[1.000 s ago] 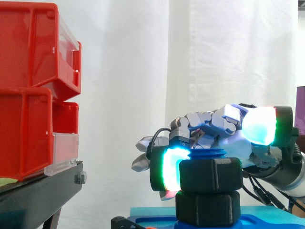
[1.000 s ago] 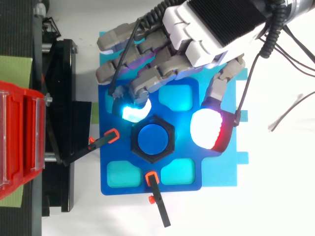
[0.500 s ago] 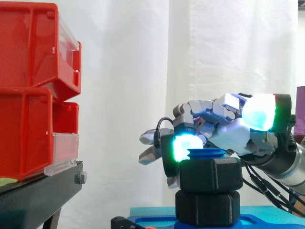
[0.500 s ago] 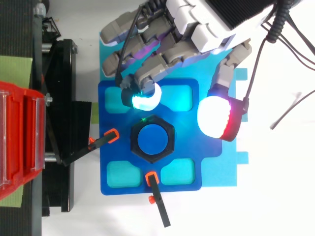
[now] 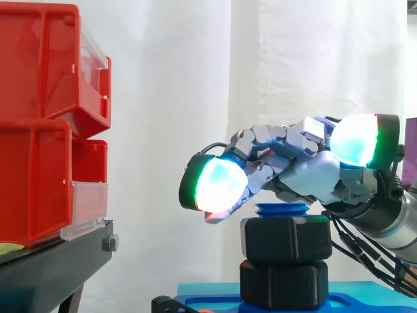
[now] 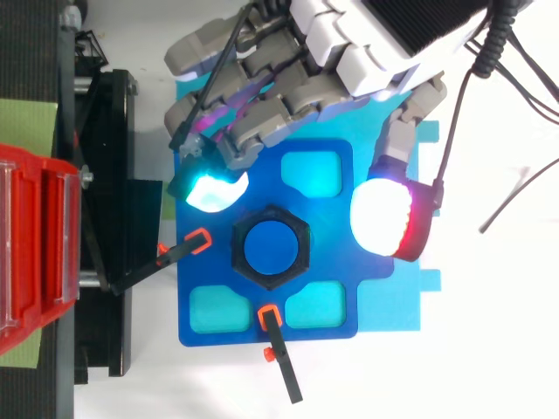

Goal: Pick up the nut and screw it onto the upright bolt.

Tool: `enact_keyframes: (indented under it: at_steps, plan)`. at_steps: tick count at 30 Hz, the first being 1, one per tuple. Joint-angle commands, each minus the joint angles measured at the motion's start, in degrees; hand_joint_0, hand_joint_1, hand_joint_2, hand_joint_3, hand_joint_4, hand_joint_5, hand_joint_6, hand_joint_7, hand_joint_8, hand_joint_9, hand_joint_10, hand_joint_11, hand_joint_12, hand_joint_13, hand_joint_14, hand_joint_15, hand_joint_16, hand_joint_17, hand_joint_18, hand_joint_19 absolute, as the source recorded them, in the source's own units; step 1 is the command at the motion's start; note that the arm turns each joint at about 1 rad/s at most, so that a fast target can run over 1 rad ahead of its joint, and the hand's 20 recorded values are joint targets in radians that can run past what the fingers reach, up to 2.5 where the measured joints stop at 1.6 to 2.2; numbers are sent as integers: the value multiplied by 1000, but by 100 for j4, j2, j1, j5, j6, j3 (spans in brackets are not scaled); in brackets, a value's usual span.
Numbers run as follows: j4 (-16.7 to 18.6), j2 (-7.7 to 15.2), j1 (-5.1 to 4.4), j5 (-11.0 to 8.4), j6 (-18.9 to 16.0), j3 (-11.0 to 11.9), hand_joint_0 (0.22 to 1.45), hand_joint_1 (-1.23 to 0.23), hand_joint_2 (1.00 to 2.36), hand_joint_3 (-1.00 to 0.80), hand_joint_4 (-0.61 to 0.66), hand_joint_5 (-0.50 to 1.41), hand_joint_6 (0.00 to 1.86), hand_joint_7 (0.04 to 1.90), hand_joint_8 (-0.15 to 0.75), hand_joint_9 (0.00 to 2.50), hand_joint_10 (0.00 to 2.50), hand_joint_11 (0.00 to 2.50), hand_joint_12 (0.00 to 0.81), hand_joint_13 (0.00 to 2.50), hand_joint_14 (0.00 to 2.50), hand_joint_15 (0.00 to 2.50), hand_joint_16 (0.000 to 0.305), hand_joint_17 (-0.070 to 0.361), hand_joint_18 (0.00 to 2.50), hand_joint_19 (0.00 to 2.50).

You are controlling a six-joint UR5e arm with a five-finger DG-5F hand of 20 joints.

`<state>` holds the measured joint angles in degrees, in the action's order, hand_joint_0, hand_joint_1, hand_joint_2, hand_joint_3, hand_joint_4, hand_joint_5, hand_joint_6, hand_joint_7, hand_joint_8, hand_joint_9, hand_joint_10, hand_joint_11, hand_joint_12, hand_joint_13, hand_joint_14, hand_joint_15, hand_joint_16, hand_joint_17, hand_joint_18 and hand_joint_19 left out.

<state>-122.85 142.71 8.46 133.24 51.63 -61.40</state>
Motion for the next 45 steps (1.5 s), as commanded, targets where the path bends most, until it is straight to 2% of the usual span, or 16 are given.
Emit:
enact_keyframes:
  at_steps: [1, 10, 14, 21, 28, 32, 38, 42, 45]
  plan:
    - [33, 38, -116, -333, 67, -21, 469, -34, 1000, -500, 200, -112, 502, 703, 212, 781, 0, 0, 269, 497, 0, 0, 34, 77, 270, 24]
    - [-11, 178, -266, -588, 58, -30, 469, -24, 1000, -500, 200, -115, 502, 714, 214, 760, 0, 0, 275, 488, 0, 0, 35, 78, 260, 28]
    - [-143, 178, -283, -597, 58, -91, 470, -20, 1000, -500, 207, -110, 503, 775, 222, 757, 0, 0, 280, 489, 0, 0, 35, 78, 257, 29]
    - [-169, 178, -327, -597, 58, -179, 473, -17, 1000, -500, 237, -89, 504, 940, 229, 773, 0, 0, 282, 490, 0, 0, 34, 77, 254, 36]
    - [-187, 169, -327, -588, 58, -179, 479, -18, 1000, -500, 209, -61, 504, 1226, 243, 802, 0, 0, 282, 501, 0, 0, 33, 75, 260, 38]
    - [-187, 169, -336, -579, 58, -179, 484, -24, 1000, -500, 181, -49, 504, 1328, 243, 816, 0, 0, 279, 511, 0, 0, 33, 74, 271, 45]
    - [-151, 169, -301, -562, 49, -188, 488, -32, 1000, -500, 161, -32, 502, 1479, 243, 830, 0, 0, 277, 534, 0, 0, 32, 72, 294, 46]
    - [-125, 169, -275, -527, 40, -179, 491, -38, 1000, -500, 154, -20, 500, 1546, 248, 845, 0, 0, 274, 541, 0, 0, 32, 72, 307, 61]
    - [-125, 169, -257, -500, 40, -179, 495, -48, 1000, -500, 157, -21, 544, 1483, 251, 875, 0, 0, 269, 559, 0, 0, 31, 70, 326, 68]
